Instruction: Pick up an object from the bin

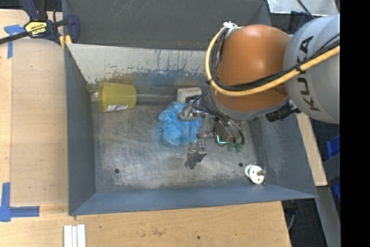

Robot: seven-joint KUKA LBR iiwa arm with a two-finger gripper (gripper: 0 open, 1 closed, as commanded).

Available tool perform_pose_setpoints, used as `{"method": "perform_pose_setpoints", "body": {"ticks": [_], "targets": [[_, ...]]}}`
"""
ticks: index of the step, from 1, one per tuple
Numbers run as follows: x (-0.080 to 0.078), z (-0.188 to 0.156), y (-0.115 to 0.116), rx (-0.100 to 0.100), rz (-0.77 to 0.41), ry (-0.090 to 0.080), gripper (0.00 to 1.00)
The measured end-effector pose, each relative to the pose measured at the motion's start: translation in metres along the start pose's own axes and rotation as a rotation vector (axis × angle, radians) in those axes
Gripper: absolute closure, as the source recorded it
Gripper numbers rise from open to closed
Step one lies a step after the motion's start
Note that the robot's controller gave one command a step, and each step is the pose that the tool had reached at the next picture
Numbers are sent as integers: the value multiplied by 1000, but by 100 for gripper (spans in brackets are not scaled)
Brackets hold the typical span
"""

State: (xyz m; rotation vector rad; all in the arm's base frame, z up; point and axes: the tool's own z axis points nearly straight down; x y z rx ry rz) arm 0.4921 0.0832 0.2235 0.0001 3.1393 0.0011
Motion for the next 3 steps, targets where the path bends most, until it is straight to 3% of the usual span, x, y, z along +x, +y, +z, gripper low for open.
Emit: {"method": "perform_pose_setpoints", "body": {"ticks": [1, 2, 3], "targets": [[0, 0, 0, 0, 1, 0, 0], [-17, 46, -18, -1, 83, -4, 0], [-43, 120, -49, -1, 217, -6, 0]]}}
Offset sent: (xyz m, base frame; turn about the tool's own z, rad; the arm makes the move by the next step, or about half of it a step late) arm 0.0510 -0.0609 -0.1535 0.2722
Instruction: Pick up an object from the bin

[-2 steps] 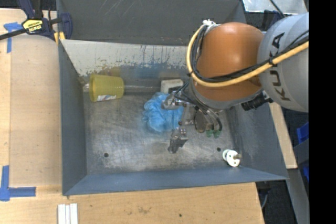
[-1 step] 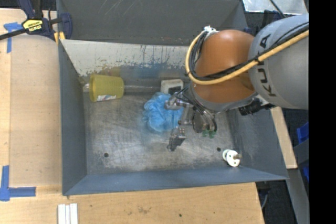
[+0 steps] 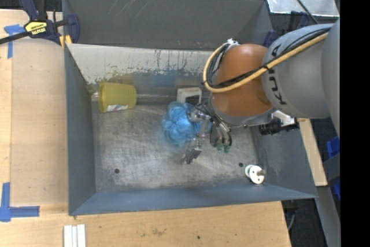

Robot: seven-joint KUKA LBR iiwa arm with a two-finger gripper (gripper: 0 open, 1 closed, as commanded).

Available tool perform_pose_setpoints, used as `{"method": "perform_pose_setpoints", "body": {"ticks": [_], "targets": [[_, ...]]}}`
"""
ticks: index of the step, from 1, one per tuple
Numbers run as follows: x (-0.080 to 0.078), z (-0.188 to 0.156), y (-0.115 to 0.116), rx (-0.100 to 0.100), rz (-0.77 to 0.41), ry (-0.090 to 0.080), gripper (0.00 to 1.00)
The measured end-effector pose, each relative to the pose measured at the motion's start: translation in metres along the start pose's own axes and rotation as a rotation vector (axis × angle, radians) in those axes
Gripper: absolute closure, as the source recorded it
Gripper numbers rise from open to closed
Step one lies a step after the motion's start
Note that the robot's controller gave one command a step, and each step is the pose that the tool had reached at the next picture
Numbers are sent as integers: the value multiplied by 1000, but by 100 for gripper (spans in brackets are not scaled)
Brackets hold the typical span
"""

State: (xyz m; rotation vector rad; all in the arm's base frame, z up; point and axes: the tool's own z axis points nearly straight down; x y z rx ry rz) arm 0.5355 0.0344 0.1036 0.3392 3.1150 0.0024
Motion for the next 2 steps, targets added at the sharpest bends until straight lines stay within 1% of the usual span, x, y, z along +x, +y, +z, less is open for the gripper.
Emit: {"method": "perform_pose_setpoints", "body": {"ticks": [1, 2], "targets": [[-21, 15, -10, 3, -11, 3, 0], [-36, -6, 3, 2, -405, -3, 0]]}}
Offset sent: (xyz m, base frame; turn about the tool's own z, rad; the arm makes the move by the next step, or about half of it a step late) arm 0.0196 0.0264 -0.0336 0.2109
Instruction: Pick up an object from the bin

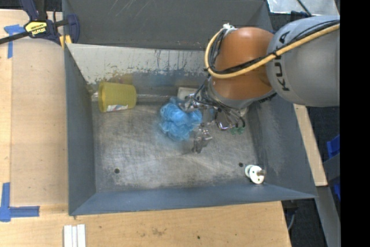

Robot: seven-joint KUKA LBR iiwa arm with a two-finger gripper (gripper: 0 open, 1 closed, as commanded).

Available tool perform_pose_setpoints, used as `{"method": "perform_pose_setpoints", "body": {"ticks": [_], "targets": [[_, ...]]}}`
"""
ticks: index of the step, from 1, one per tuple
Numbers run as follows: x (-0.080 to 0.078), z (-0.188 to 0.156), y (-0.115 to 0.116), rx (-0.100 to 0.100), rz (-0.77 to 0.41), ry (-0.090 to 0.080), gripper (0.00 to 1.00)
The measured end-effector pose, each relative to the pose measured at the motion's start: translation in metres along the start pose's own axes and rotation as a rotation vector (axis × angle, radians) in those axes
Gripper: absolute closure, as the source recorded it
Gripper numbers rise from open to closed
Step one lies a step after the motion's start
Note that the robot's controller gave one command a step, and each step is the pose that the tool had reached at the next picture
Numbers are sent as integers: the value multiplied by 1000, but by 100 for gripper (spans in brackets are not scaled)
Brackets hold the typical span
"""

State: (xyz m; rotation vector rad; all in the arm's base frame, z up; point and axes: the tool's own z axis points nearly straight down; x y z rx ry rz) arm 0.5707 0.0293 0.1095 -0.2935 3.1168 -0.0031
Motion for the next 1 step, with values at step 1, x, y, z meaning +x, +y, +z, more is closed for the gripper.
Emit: {"method": "perform_pose_setpoints", "body": {"ticks": [1], "targets": [[-19, 27, 34, 2, 314, -21, 100]]}}
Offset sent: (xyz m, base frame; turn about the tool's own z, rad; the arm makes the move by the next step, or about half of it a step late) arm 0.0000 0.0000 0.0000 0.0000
